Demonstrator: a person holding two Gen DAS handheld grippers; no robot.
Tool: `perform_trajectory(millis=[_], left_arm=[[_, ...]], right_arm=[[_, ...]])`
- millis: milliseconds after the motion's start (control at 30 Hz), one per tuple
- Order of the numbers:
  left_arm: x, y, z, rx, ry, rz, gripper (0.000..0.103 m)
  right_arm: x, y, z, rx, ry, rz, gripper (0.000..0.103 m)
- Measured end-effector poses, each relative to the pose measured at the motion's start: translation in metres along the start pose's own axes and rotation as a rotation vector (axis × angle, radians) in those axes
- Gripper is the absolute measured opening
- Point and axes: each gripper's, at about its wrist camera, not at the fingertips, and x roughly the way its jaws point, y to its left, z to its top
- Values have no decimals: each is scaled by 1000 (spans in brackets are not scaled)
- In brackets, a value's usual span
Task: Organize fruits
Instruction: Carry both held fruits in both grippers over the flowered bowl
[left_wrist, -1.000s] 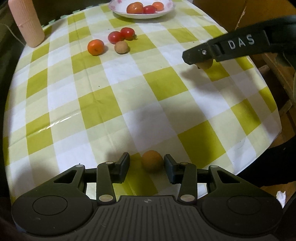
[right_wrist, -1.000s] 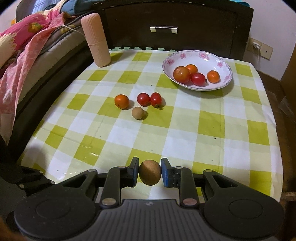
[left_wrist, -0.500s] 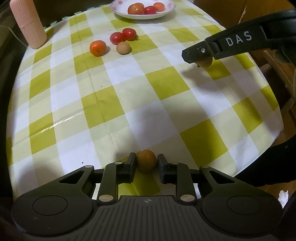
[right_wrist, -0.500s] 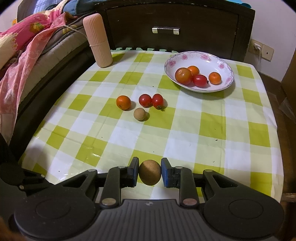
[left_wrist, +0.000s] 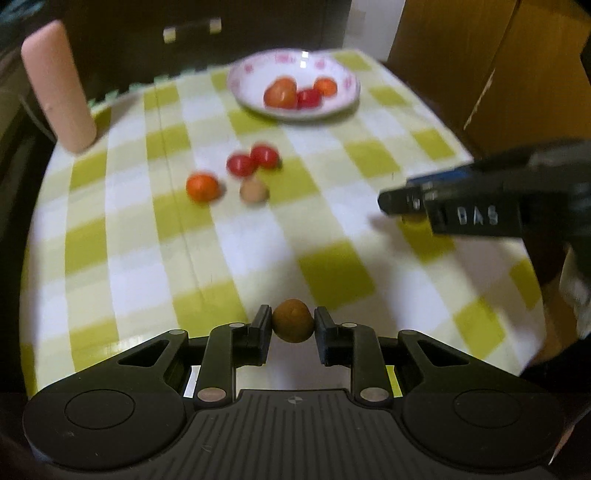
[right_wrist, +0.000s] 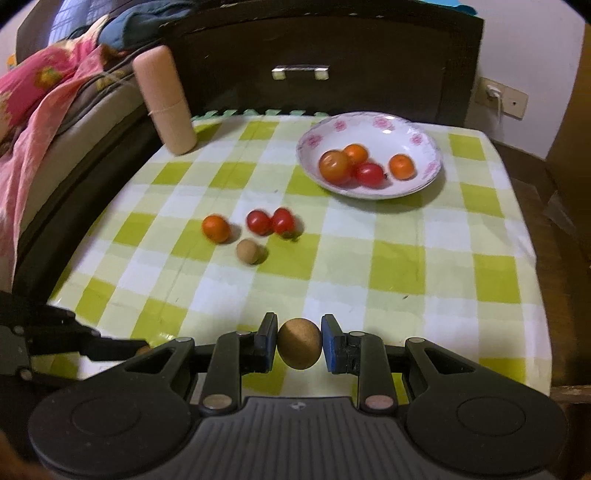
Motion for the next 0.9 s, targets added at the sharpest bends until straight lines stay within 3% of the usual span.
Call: perform_trajectory(millis=[567, 900], left_arm=[[23, 20, 118, -51, -130, -42, 32], [69, 32, 181, -74, -113, -20, 32]], right_arm=[[22, -45, 81, 62, -70, -67, 25], [64, -78, 118, 111, -37, -98, 25]])
